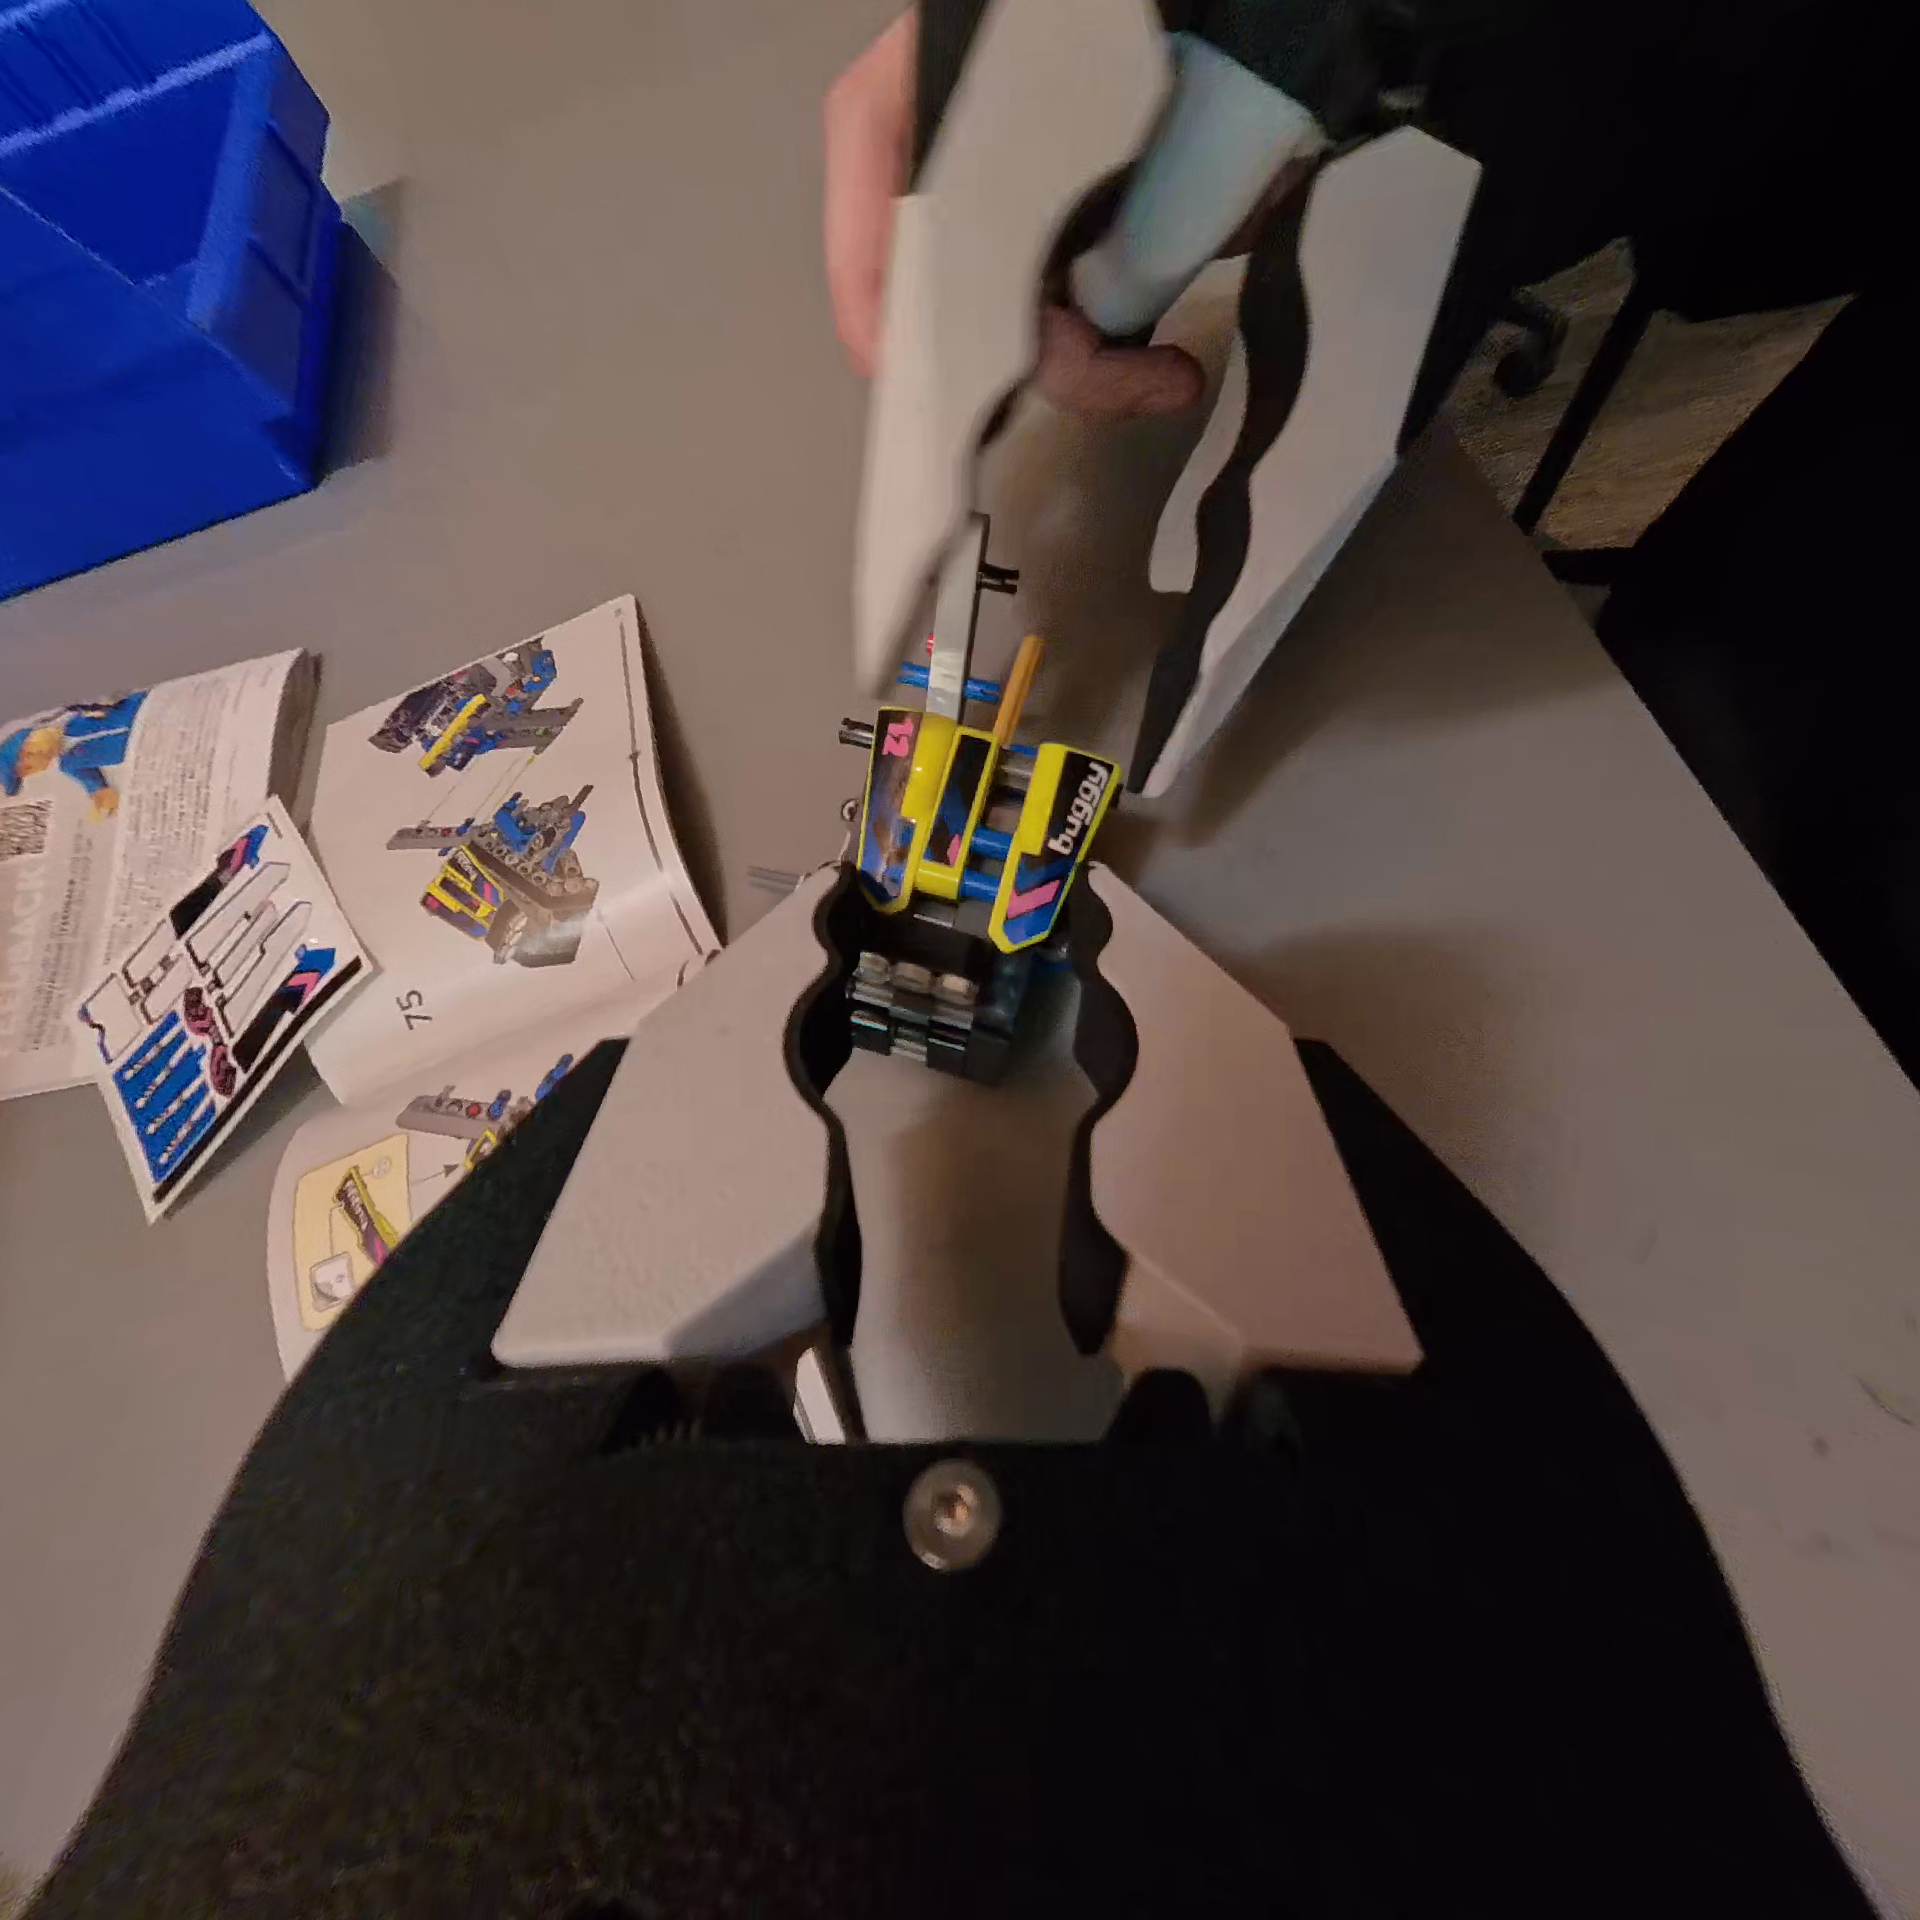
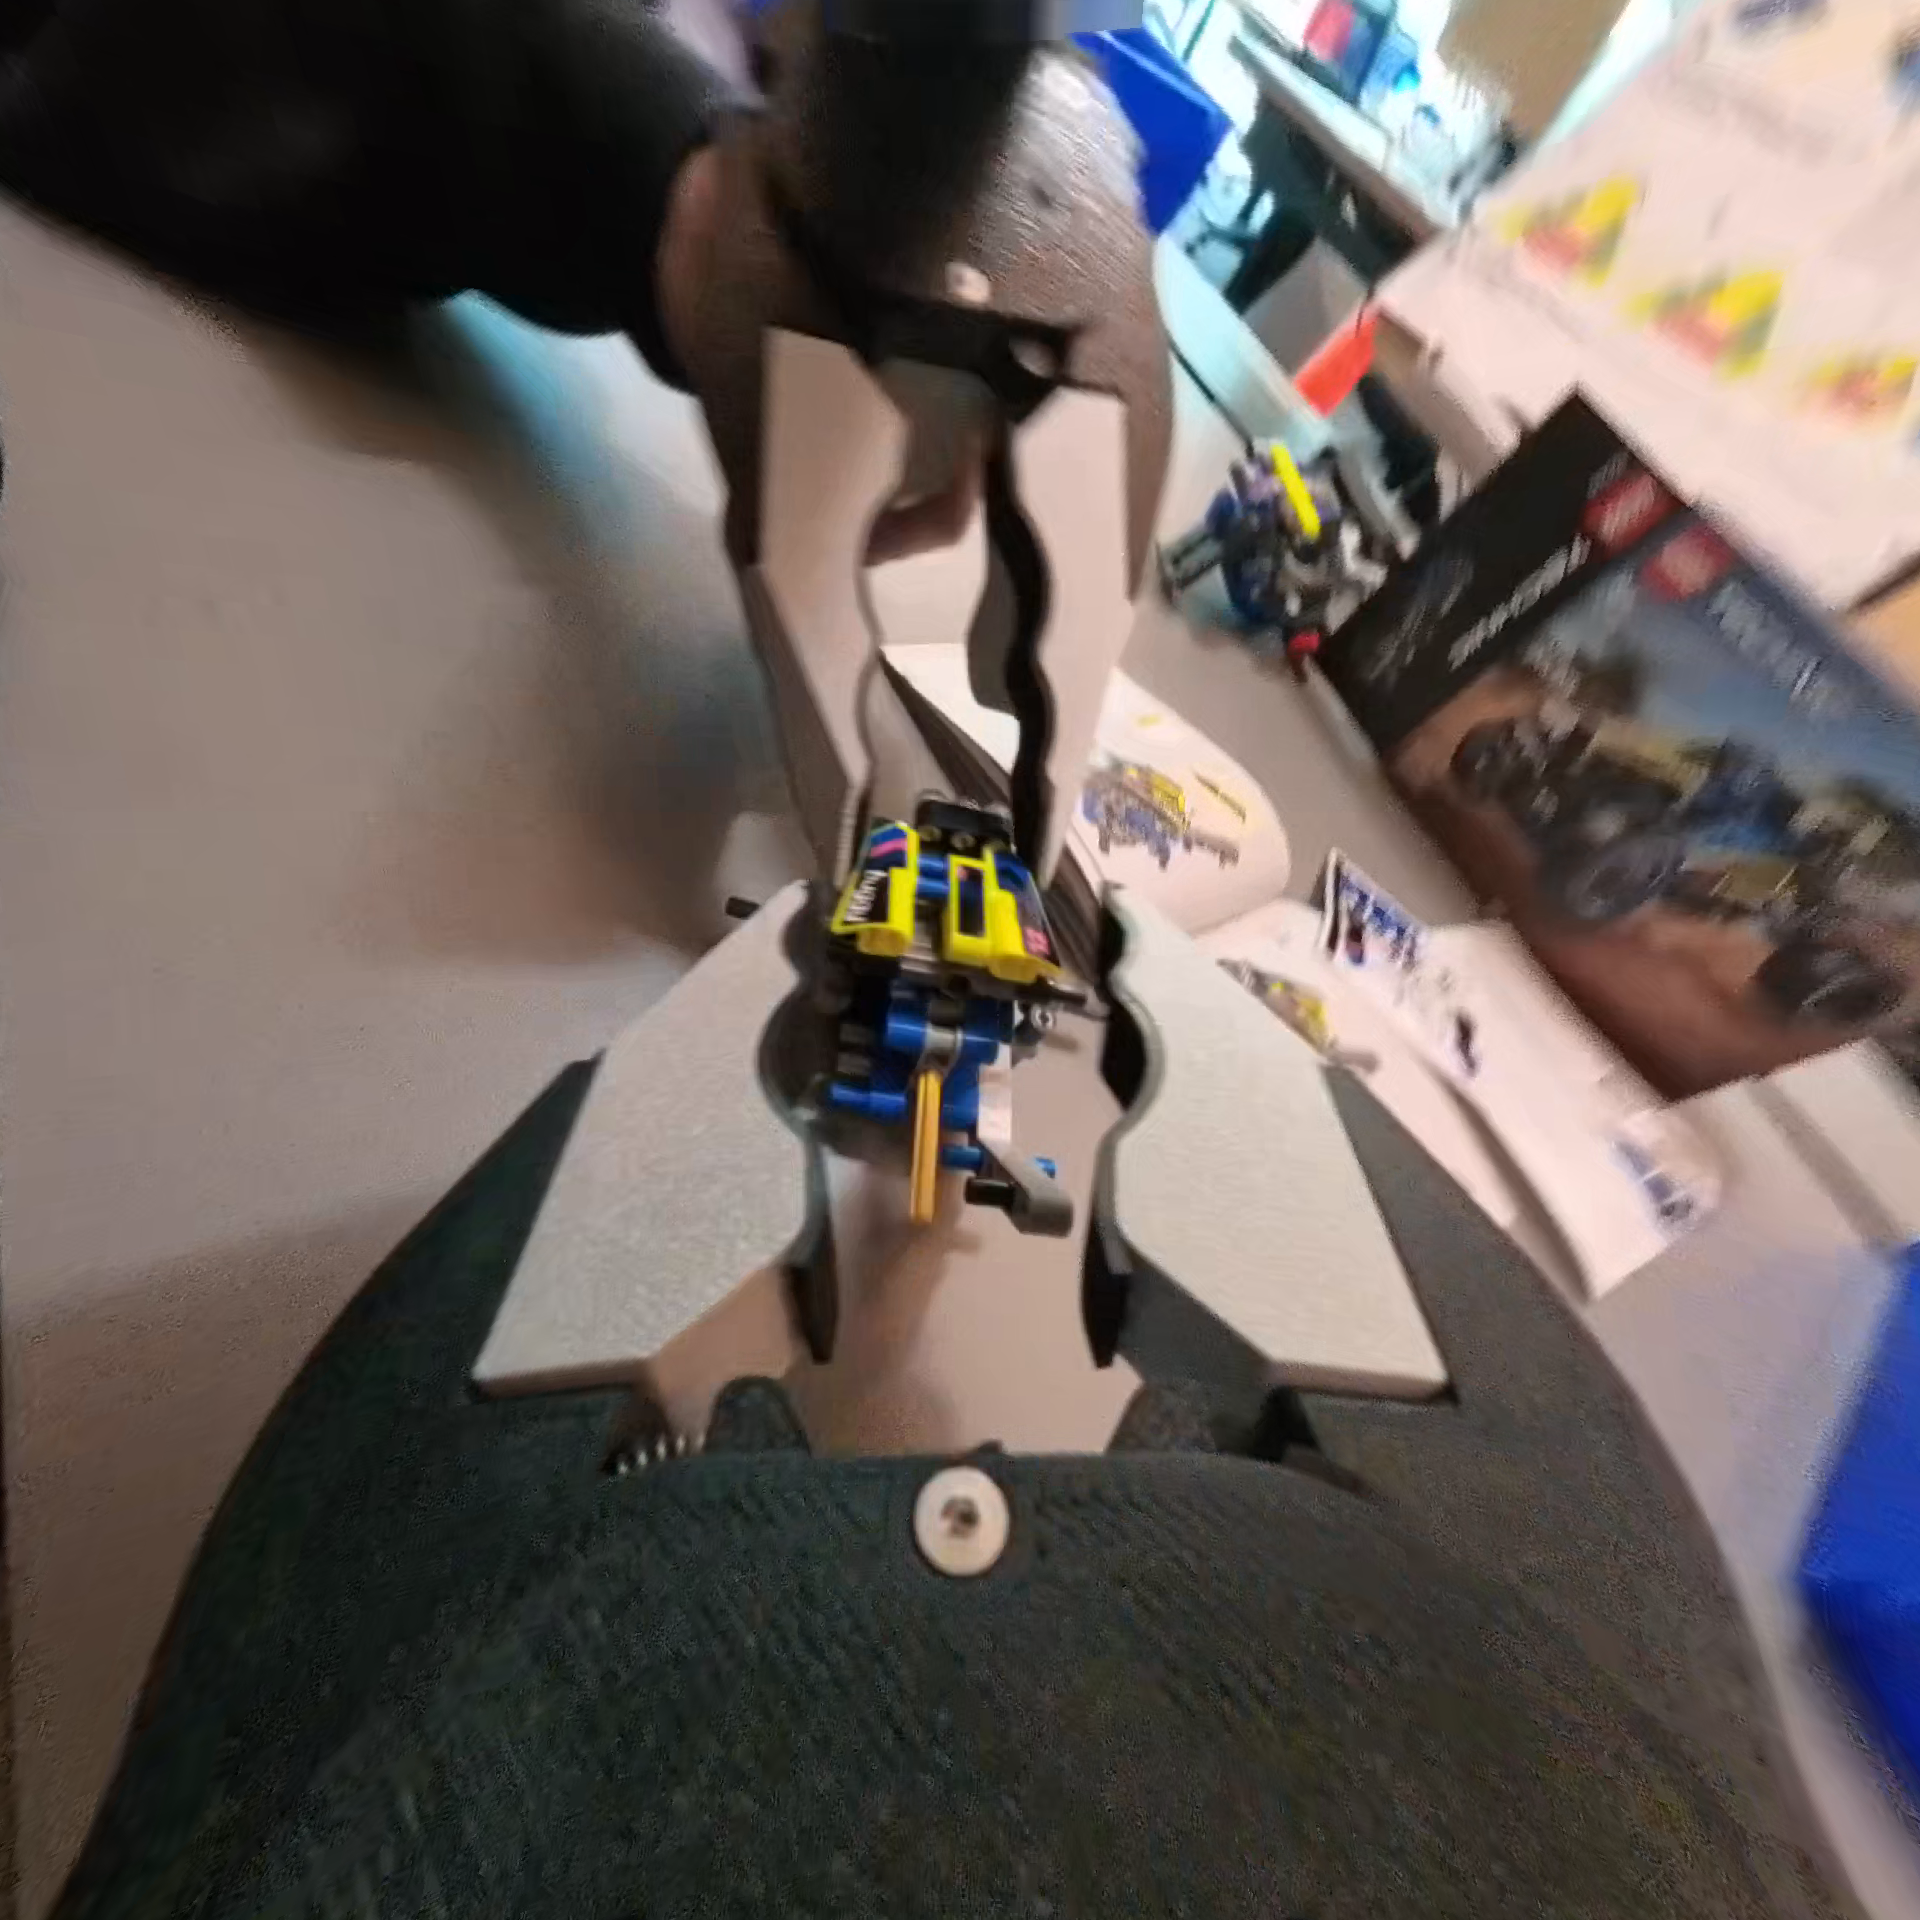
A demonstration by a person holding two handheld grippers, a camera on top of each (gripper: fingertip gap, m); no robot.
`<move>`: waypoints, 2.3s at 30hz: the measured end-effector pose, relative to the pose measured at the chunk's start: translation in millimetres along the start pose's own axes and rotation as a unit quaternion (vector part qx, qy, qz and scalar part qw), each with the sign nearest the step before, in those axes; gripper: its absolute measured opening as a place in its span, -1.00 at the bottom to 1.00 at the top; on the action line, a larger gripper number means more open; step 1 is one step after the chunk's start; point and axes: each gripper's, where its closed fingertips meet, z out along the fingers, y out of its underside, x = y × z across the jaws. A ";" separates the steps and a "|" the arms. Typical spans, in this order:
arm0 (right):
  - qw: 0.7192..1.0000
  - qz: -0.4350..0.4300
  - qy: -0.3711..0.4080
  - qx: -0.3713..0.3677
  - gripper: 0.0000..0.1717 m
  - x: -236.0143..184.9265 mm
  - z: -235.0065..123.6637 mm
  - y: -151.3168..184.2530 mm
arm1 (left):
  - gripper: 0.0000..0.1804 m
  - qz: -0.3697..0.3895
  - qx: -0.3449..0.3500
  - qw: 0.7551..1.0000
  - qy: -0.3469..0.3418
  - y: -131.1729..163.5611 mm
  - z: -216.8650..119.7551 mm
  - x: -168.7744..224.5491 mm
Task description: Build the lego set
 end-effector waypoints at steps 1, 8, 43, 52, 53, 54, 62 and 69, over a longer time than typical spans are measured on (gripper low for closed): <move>0.999 0.038 -0.008 -0.008 -0.26 3.3 1.9 6.3 | -0.60 0.005 -0.001 1.000 -0.004 -0.5 0.8 -0.1; 0.996 0.063 -0.054 -0.016 -0.34 1.2 10.1 19.3 | -0.60 0.020 -0.012 0.999 -0.027 -0.3 1.7 -3.0; 0.992 0.103 -0.075 0.001 -0.54 3.5 16.0 12.3 | -0.58 0.008 0.017 1.000 -0.015 -1.5 0.6 -7.7; 0.991 0.105 -0.086 0.002 -0.54 3.4 16.7 12.2 | -0.59 0.032 0.045 0.998 -0.009 -3.2 0.0 -7.9; 0.991 0.103 -0.087 0.003 -0.55 2.9 16.6 11.9 | -0.58 0.038 0.046 0.998 -0.006 -3.4 0.0 -7.3; 0.991 0.100 -0.088 0.004 -0.54 2.7 16.7 11.8 | -0.58 0.045 0.046 0.998 -0.003 -3.5 0.1 -6.9; 0.988 0.108 -0.103 0.043 -0.87 0.0 13.6 -2.3 | -1.00 -0.020 0.071 0.996 0.054 -15.7 -8.2 -8.9; 0.992 0.093 -0.080 0.022 -0.73 5.1 15.1 6.9 | -1.00 0.012 0.031 0.999 -0.025 -1.0 -8.4 -27.2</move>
